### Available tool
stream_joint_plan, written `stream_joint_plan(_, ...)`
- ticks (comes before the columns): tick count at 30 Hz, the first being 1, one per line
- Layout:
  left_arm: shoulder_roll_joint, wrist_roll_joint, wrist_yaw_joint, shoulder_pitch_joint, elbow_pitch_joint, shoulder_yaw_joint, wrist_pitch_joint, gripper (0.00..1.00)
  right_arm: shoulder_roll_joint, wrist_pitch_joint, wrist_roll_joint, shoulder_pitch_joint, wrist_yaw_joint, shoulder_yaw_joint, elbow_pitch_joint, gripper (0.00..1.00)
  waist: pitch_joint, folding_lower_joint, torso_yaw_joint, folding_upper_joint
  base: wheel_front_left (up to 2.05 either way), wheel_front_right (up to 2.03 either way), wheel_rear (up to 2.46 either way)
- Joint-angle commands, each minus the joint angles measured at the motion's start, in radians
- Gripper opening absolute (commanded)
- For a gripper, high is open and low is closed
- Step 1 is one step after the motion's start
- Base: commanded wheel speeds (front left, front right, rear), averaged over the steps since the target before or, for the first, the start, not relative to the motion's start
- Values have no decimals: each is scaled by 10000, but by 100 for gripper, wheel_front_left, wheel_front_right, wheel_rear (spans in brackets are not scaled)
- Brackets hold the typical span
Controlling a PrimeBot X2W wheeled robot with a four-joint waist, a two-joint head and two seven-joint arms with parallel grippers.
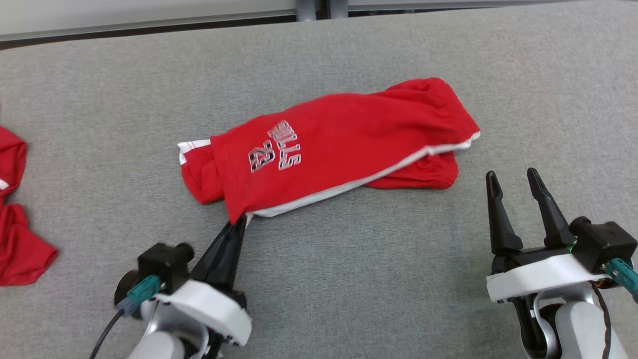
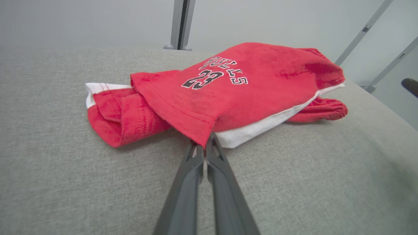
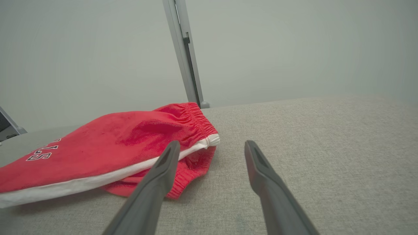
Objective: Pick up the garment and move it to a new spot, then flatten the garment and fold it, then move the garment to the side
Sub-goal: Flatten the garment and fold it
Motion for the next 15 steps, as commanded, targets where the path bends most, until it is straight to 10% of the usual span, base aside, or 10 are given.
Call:
stream_joint_plan(1, 134, -13, 96, 171, -162, 87, 74, 0, -48, 32, 67, 83, -3, -47, -53, 100, -93, 0, 112, 0, 0, 0, 0)
stream_joint_plan(7, 757, -226, 432, 1063, -762, 406, 709, 0, -54, 176, 57, 333, -3, -182, -210, 100, -301, 0, 261, 0, 0, 0, 0)
stream_joint_plan(9, 733, -376, 379, 1123, -722, 433, 723, 100, -62, 227, 53, 378, -3, -215, -276, 100, -335, 0, 276, 0, 0, 0, 0)
stream_joint_plan(15, 508, -257, 560, 851, -419, 787, -423, 100, -89, 307, -137, 527, -3, -307, -660, 100, -493, 0, 264, 0, 0, 0, 0)
